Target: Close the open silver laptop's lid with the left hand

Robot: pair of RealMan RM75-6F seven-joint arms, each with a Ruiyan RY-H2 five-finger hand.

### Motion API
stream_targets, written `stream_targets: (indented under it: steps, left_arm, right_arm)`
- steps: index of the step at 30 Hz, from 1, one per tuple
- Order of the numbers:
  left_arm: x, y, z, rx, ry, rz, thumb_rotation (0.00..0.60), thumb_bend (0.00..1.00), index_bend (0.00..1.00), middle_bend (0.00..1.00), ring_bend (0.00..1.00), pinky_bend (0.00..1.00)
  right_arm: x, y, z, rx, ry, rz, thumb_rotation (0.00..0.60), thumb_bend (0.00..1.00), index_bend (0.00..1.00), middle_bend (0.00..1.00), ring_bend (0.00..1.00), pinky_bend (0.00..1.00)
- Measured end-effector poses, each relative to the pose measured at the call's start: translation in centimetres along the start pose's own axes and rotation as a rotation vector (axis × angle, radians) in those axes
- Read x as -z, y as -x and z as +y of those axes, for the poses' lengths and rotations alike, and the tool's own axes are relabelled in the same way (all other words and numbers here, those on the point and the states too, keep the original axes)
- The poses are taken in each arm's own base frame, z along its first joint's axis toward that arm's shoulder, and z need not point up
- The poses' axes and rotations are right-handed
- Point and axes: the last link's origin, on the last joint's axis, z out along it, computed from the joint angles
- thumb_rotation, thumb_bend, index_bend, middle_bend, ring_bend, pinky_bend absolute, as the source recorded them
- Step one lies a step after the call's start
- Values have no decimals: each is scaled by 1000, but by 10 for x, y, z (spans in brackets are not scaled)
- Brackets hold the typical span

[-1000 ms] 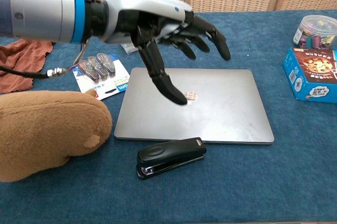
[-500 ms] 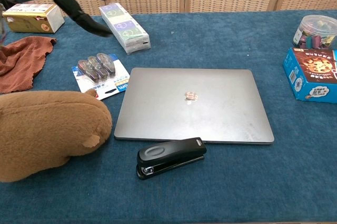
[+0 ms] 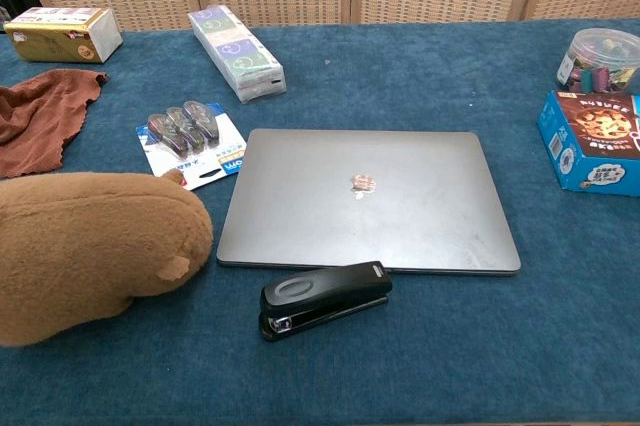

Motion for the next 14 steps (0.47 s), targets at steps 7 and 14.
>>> stream_targets:
  steps: [7, 14]
  left_arm:
    - [51, -9, -24, 31, -49, 89, 600, 93, 233, 30, 39, 116]
    - [87, -8, -40, 5, -48, 145, 600, 93, 254, 30, 35, 103]
  right_arm:
    - [-13, 11, 9, 1, 38, -45, 600, 183, 0, 0, 0, 46]
    - [-21, 18, 14, 7, 63, -63, 600, 184, 0, 0, 0, 46]
